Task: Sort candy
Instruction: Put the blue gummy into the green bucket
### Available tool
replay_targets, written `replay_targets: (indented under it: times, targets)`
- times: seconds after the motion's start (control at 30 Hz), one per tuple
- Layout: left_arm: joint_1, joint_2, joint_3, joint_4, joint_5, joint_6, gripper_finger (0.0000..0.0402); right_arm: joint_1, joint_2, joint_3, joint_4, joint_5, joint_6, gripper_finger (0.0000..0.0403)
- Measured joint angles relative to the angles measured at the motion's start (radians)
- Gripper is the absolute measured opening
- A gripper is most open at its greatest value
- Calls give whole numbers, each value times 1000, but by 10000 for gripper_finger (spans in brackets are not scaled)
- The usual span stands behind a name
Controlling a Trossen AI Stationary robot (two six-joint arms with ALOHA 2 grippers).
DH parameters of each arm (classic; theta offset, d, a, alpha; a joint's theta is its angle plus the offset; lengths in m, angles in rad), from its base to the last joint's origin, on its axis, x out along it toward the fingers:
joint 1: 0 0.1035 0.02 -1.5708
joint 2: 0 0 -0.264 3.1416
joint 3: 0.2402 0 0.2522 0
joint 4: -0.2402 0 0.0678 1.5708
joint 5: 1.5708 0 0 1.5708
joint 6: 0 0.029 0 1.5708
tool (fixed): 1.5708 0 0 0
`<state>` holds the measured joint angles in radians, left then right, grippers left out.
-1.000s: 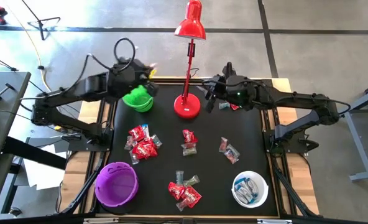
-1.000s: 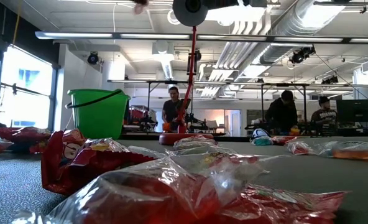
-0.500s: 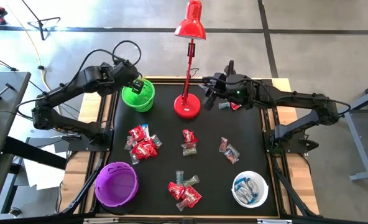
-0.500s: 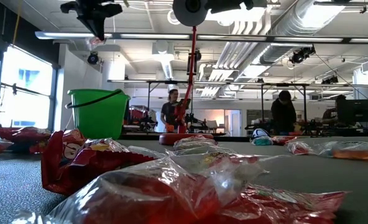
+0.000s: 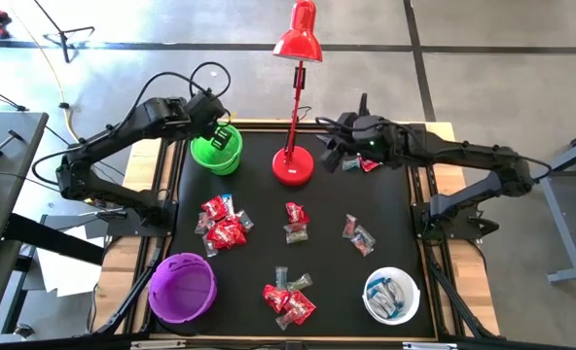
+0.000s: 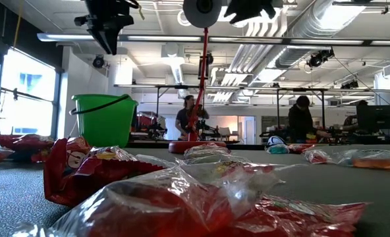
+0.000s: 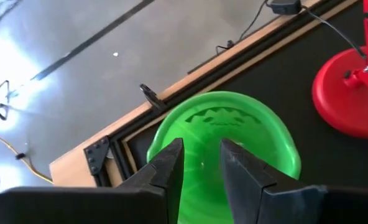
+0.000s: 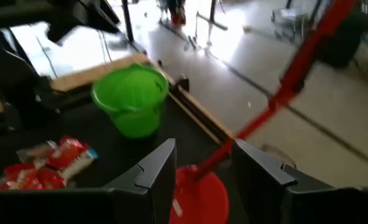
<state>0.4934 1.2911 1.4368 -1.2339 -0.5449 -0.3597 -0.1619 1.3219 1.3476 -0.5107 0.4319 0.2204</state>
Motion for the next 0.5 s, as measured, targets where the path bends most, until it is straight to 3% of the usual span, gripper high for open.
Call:
replay_targets:
  times: [0.17,0.3,0.43,0.5]
  targets:
    - [-4,-9,0,21,78,-39,90,-77,-10,0,-262,-26,149,149]
    - [-41,-16,0,143,165,-17,92,-165,-1,-21,-468,-109,252,149]
    - [-80,-21,1,316,256,42,90,-240,0,-124,-433,-178,250,149]
    - [-94,-20,1,398,308,66,90,-275,0,-187,-391,-262,197,149]
